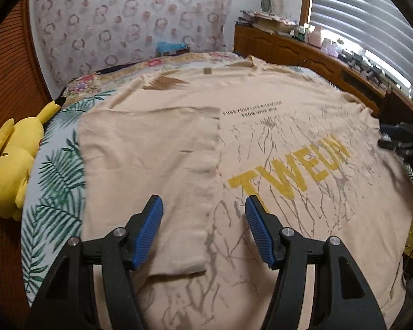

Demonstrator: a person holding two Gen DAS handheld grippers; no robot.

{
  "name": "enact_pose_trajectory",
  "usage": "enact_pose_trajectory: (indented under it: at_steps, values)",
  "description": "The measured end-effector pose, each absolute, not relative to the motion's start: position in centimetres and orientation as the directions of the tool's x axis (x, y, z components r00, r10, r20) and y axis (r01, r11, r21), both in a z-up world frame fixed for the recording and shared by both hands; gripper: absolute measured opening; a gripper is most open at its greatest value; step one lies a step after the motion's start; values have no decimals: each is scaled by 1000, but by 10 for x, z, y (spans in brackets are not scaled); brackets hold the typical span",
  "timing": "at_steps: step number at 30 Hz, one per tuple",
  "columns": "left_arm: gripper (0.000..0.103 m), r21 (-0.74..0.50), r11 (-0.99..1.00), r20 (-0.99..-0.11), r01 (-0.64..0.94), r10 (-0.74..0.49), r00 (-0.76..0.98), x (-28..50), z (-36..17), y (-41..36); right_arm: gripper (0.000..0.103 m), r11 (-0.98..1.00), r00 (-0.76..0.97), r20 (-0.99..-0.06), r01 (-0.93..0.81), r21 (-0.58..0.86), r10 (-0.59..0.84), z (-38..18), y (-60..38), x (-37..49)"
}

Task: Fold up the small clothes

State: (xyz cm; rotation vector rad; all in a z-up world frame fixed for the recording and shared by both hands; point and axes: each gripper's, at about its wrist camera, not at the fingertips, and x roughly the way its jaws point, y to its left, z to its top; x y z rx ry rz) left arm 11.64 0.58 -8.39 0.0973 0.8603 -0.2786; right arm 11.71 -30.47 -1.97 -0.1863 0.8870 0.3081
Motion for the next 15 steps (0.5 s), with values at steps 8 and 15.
enact_pose_trajectory:
  at_steps: [8, 15]
  values:
    - [62, -15, 958, -771, 288, -194, 607, 118, -88, 0, 71, 979, 638, -763, -201, -39, 100, -5, -378, 126]
    - [74, -23, 948, -777, 318, -217, 591, 120, -89, -4, 71, 990, 626, -775, -143, -9, 83, -8, -412, 147]
